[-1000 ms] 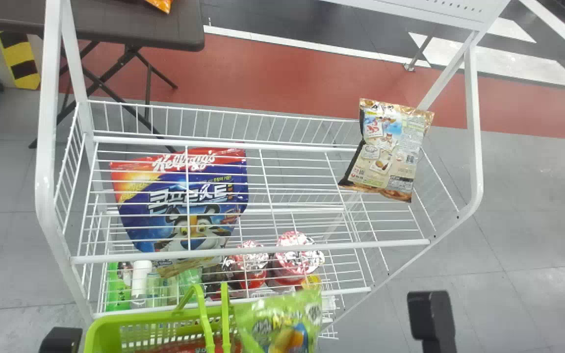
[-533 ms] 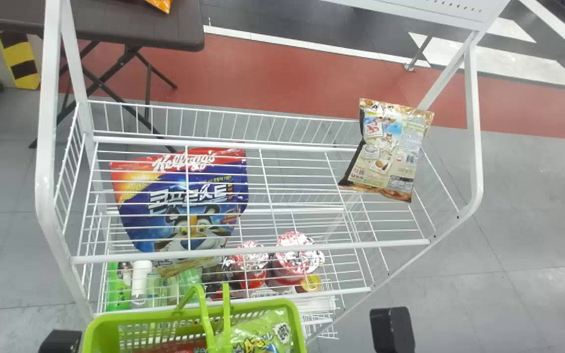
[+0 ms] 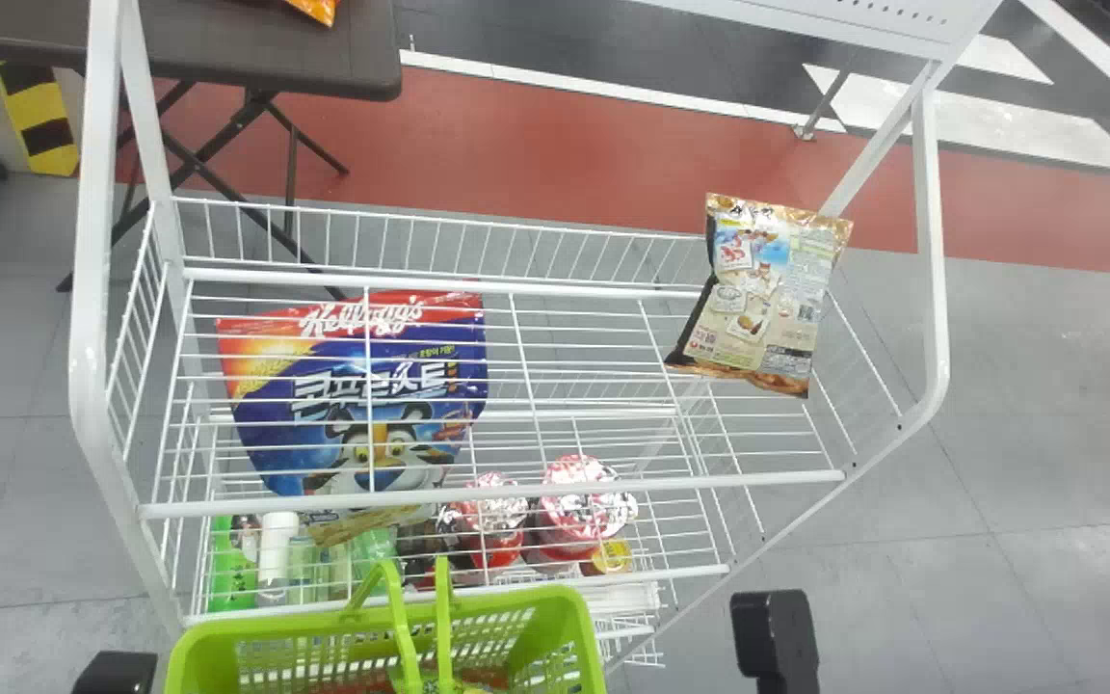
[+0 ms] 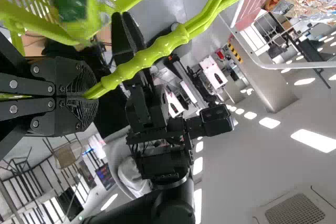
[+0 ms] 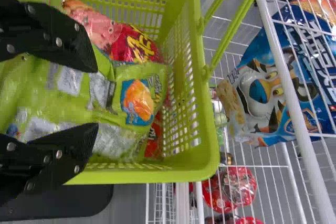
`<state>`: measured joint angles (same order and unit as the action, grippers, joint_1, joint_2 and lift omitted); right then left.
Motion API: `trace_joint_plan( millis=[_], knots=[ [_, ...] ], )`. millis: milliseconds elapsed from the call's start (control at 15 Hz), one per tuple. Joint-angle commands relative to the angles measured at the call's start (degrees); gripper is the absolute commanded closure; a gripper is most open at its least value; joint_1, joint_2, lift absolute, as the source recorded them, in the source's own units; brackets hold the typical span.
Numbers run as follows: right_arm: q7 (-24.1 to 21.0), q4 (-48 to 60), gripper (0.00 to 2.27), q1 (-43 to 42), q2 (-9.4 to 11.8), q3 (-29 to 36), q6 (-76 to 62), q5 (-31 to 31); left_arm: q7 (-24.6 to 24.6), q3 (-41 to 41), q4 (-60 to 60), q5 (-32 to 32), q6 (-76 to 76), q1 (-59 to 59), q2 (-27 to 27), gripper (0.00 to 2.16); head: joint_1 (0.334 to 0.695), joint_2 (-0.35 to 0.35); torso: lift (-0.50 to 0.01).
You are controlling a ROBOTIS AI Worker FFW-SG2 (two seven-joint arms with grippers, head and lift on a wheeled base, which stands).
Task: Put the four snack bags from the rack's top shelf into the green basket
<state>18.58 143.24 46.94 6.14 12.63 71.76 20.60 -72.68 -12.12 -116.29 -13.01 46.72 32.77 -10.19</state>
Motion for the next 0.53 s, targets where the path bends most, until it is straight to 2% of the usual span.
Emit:
trace_joint_plan(
  millis=[0, 200, 333, 467],
  knots=[
    [-1.1, -0.9, 0.05, -0.4, 0.0, 0.6, -6.1, -0.3, 0.1, 0.0, -0.3, 0.2, 0.2, 0.1, 0.0, 1.73, 0.695, -0.350, 0.000],
    [-4.9, -5.8, 0.05, -2.9, 0.1, 0.6, -25.7, -3.9, 0.2, 0.0, -0.6, 0.2, 0.2, 0.2, 0.0, 1.73, 0.695, -0.350, 0.000],
    [-7.4, -13.0, 0.05, -6.8, 0.1, 0.2, -45.4, -6.8, 0.3, -0.2, -0.6, 0.4, 0.2, 0.2, 0.1, 1.73, 0.695, -0.350, 0.000],
    [-9.4, -20.5, 0.06, -15.4, 0.0, -0.1, -51.4, -10.9, 0.3, -0.3, -0.6, 0.6, 0.4, 0.3, 0.1, 1.73, 0.695, -0.350, 0.000]
  ],
)
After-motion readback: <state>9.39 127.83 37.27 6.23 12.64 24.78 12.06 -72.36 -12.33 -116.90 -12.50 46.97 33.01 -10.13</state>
